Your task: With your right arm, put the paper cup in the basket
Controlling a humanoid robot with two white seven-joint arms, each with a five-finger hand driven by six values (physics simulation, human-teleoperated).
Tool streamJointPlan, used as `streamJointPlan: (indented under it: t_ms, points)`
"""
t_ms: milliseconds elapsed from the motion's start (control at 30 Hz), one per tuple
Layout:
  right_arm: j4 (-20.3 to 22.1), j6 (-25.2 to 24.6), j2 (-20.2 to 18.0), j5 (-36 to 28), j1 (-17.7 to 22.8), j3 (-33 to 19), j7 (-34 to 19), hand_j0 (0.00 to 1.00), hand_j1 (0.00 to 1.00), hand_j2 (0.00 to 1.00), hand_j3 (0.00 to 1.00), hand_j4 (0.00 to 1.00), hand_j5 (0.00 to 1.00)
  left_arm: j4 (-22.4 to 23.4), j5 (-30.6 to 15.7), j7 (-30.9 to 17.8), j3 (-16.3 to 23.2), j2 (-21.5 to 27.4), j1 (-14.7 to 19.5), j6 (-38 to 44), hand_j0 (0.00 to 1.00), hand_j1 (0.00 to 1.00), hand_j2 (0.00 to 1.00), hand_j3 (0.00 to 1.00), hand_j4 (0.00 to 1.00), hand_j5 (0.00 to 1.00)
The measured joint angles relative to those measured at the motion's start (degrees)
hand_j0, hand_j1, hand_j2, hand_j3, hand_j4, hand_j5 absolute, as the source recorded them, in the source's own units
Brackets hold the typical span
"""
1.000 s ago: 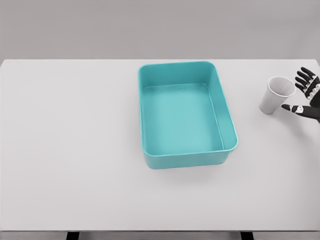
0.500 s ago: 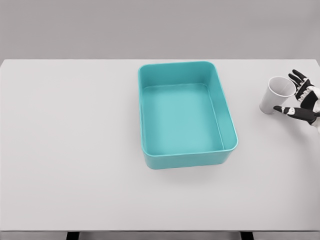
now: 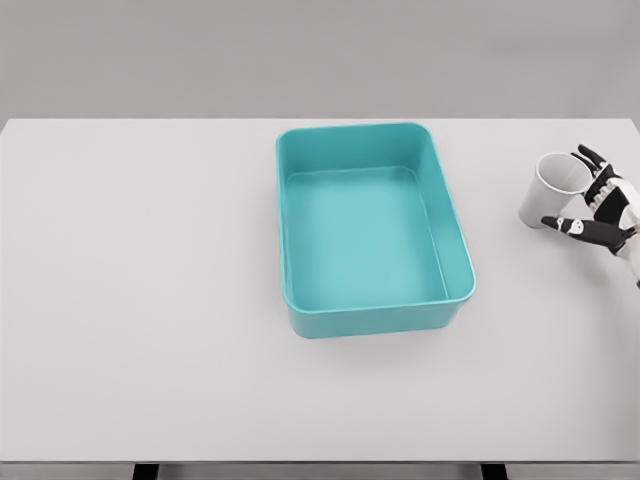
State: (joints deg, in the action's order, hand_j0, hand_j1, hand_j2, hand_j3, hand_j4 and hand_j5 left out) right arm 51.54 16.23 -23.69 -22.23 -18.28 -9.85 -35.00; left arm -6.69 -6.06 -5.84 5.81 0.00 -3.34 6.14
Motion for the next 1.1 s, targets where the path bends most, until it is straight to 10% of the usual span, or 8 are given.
streamJointPlan:
  t_ms: [1100]
  points:
    - [-2.7,-0.3,1.2,0.2,-1.9,0.7,0.0,1.0,1.0,1.0,1.0,1.0,1.0,0.0,0.0,0.0,0.0,0.0,0.0,0.0,1.0,1.0,1.0,1.0,1.0,1.0]
